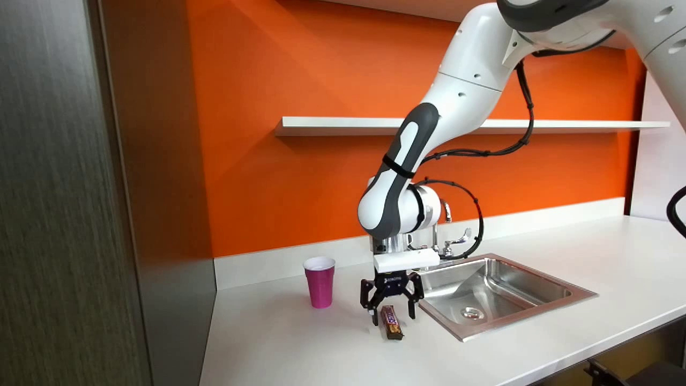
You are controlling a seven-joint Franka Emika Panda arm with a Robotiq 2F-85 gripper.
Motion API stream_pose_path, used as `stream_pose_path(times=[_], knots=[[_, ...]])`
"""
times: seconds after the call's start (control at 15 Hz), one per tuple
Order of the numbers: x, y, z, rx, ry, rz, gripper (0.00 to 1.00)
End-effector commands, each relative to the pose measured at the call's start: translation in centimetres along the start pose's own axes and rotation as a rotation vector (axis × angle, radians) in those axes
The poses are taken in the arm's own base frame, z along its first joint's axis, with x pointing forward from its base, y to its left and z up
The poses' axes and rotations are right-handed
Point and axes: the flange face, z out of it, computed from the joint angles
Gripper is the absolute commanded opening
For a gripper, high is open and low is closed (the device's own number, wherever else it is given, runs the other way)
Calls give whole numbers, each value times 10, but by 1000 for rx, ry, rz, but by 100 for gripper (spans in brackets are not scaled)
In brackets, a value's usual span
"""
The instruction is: Place the brown packet in the sink.
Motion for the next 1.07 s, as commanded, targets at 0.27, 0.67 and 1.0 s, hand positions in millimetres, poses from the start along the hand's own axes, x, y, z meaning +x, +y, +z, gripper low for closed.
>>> stream_pose_path(times=[0.27,0.67,1.0], knots=[[8,-1,2,-11,9,29,72],[11,0,2,-10,12,33,35],[14,2,-1,-9,17,36,4]])
